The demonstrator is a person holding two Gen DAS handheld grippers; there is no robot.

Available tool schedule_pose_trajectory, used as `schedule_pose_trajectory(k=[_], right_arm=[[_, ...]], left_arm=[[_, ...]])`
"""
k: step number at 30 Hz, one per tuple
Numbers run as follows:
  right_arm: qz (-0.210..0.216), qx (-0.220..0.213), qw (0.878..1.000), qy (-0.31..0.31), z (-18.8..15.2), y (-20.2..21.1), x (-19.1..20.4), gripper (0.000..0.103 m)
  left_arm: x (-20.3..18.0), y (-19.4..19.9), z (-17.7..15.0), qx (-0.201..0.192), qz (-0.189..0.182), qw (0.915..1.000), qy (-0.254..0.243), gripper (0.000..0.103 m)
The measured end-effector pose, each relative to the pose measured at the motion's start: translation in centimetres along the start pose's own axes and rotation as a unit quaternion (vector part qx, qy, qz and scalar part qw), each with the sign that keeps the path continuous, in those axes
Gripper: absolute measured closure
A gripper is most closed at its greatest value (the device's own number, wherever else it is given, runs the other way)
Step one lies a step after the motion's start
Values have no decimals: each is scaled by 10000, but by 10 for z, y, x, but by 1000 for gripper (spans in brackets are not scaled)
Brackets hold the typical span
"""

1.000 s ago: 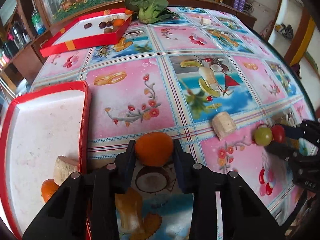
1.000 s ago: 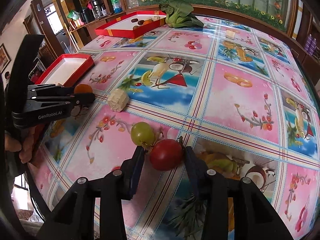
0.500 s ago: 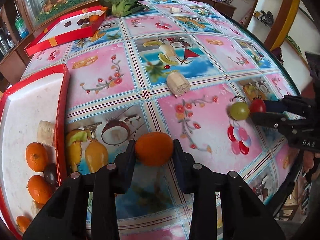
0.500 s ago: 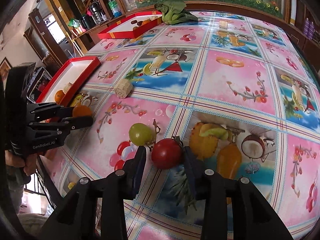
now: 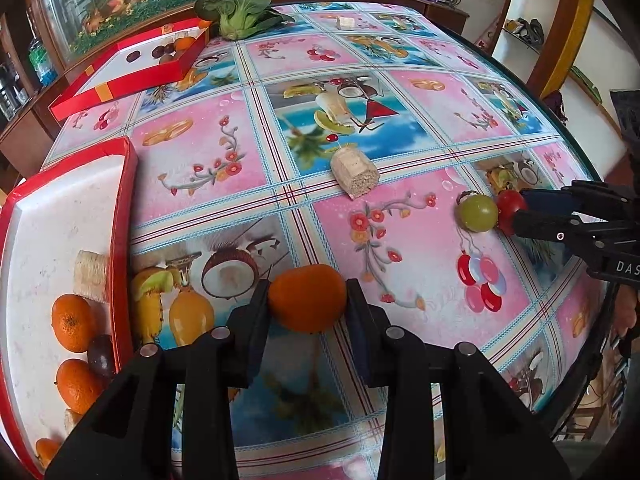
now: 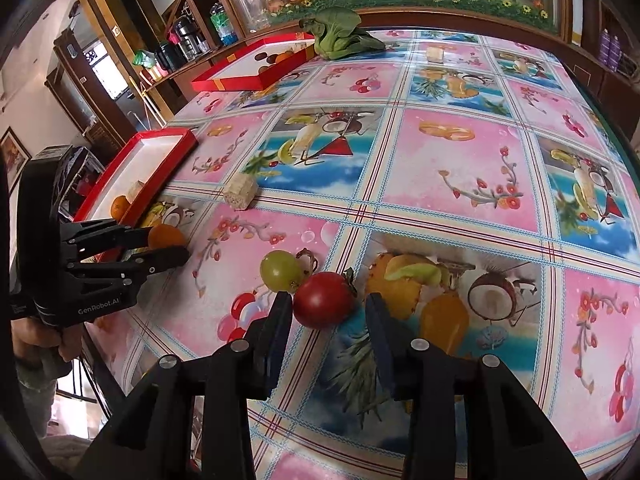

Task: Organize fruits
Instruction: 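Grasp the orange with the left tool while the right grasps the red tomato, then carry the orange and tomato over the white tray and lower them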

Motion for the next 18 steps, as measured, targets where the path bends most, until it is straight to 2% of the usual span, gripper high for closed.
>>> schedule_pose_trajectory(k=[3,5,8,15,18], right_arm=[[202,57,9997,-118,0,-8,-2,65],[216,10,9996,-163,0,-9,-3,71],[263,-52,9994,-225,0,-5,-3,71],[68,-130,9996,-260,-5,8,-8,71],[43,-169,9994,-290,-3,11,-8,71]], left_arm=[[0,0,0,-4,1,10000,4,70],[-1,0,0,-4,-1,10000,2,70],[0,0,0,-30,-2,10000,36,70],[6,3,-1,-104,-217,9993,275,70],[11,14,0,-246,-152,9990,339,71]])
Point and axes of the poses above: each gripper's, at about its wrist camera, not at the fingertips, and y roughly against the way its jaws point, x to its left, z to its top, the point moved 5 cm from there along -y, roughly the way its jaws point, and after that the axes turned 4 degrees about x, right-handed, at the moved point
